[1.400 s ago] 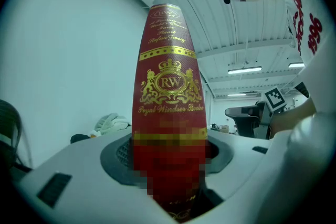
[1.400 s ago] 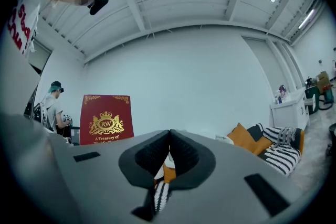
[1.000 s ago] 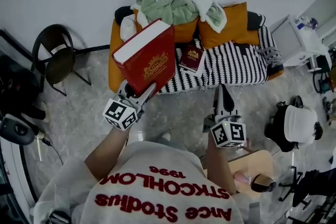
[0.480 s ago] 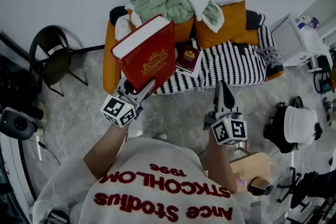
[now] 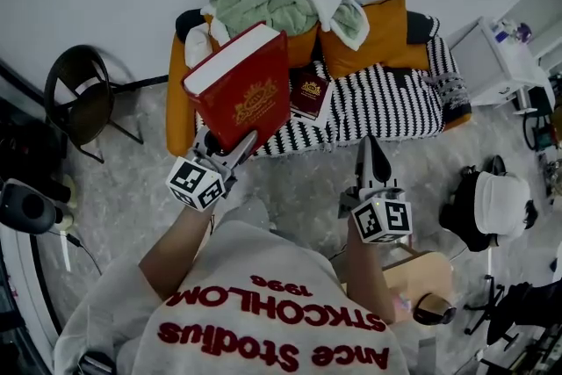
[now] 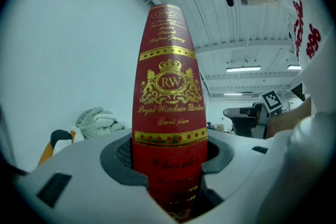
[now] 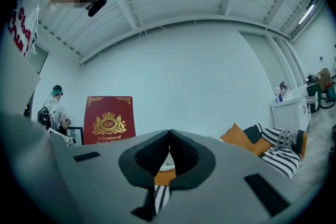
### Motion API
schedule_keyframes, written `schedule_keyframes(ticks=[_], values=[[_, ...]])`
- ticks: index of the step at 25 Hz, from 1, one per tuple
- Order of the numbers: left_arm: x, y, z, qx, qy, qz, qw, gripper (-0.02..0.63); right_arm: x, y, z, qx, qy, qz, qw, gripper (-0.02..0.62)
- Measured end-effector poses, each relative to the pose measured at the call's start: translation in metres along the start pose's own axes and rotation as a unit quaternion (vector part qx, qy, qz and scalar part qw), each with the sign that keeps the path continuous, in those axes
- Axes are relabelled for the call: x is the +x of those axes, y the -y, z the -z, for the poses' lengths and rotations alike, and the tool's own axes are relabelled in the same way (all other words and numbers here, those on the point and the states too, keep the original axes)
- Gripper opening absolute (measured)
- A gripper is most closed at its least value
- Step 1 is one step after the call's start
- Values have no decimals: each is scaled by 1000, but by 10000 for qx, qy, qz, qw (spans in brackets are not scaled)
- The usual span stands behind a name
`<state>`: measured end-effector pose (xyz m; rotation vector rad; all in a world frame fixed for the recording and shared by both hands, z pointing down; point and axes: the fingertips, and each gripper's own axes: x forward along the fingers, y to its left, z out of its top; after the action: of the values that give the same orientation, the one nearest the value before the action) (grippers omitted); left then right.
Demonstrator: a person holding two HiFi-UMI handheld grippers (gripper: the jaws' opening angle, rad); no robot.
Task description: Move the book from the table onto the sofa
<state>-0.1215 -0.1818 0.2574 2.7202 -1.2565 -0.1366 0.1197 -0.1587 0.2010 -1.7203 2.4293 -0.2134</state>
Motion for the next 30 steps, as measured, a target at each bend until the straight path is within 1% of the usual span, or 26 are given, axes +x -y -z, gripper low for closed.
schedule_keyframes(ticks=[7,13,19,26,30], values=[[22,-5,3,-25,-12,79,10000,237,11,13,1,6,-14,36,10000,26],[58,-22,5,-22,-44,225,9997,238,42,31,-3,-6,20,134,9999,26],[106,-50,2,-46,-123,478,9988,238,86,50,-7,-31,37,248,9997,26],[167,-84,-6,-124,-188,848,9961,238,143,76,-24,-114,168,433,9989,26],[199,-98,-11,-35,-271,1083,9937,238,175,89,-29,-115,185,510,9985,26]])
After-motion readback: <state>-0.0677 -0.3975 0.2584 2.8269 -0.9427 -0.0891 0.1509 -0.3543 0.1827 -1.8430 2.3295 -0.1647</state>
